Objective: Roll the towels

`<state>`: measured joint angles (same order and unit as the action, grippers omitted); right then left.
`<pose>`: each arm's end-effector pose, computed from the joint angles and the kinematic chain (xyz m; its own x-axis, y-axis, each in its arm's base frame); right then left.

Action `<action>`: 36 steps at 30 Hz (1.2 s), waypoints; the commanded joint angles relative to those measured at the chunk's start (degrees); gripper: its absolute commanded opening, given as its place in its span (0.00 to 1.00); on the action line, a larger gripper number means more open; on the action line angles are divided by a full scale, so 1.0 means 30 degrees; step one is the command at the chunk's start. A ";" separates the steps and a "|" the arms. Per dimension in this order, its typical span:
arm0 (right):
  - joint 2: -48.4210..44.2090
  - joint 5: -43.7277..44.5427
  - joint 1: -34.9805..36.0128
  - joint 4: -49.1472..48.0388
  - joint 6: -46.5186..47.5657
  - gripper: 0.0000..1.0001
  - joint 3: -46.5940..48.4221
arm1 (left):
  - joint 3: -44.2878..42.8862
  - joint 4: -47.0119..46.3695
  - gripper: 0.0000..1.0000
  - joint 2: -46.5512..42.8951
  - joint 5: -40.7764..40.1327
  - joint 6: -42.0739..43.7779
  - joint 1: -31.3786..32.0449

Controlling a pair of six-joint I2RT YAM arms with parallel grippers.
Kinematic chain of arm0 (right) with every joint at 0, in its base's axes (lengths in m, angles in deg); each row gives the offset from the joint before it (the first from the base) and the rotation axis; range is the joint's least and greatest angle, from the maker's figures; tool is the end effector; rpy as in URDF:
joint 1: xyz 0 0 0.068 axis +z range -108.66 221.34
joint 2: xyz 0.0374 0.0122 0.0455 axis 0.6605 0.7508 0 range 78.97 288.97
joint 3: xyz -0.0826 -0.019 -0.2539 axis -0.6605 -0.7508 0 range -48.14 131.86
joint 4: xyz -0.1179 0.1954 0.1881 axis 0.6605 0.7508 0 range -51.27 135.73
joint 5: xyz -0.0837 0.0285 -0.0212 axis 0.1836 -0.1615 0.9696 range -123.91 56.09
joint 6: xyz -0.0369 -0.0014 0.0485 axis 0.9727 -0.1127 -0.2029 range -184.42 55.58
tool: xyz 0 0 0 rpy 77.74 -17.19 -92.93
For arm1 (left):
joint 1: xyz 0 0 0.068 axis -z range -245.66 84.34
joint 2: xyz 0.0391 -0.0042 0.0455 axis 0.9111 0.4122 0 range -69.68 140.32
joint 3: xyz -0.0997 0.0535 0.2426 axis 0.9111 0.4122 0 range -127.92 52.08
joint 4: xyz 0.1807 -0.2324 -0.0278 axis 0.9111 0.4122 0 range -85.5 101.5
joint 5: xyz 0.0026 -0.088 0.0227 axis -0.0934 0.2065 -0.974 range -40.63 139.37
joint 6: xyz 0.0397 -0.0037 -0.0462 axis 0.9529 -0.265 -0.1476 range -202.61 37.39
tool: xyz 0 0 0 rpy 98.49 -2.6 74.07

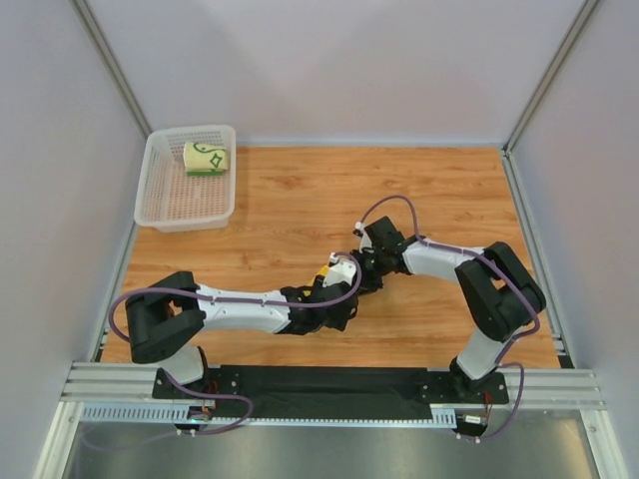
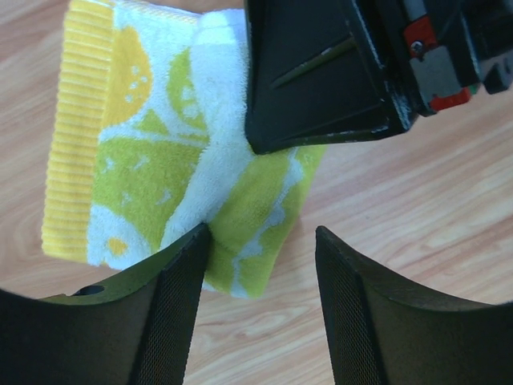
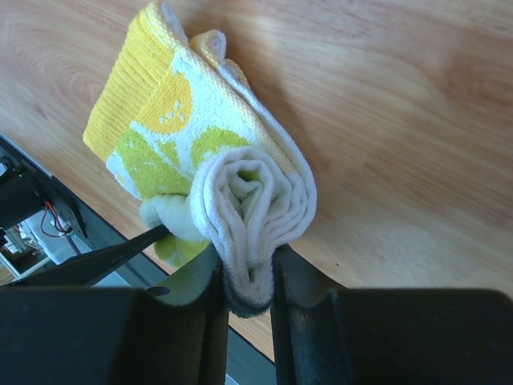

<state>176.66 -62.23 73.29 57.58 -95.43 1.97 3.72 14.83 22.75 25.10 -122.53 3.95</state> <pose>0.2723 0.1953 0.0981 -0.9895 -0.0827 -0.1188 -0.1367 0.8040 0.5787 0.1368 -0.3140 0.1255 -0.7121 0.2368 -0.6609 0.4095 0.9047 -0.1171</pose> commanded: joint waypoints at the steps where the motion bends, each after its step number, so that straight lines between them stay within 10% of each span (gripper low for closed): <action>1: 0.0805 0.1148 0.0016 0.1392 0.1077 0.15 0.0318 | 0.0418 0.6368 0.64 0.1214 -0.2685 0.0300 -0.0467; 21: 0.0923 0.0913 0.0016 0.2124 0.1428 0.13 0.1197 | -0.4181 1.0942 0.63 0.0839 -0.5710 0.1905 0.1729; 36: 0.0630 0.0942 0.0016 0.3179 0.1810 0.13 0.1930 | -0.4592 0.5525 0.63 0.0159 -0.1901 0.6743 0.2345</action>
<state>178.43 -61.66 73.50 64.49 -91.38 6.36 -7.66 36.16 22.53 16.35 -106.60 10.77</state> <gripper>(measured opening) 0.210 0.633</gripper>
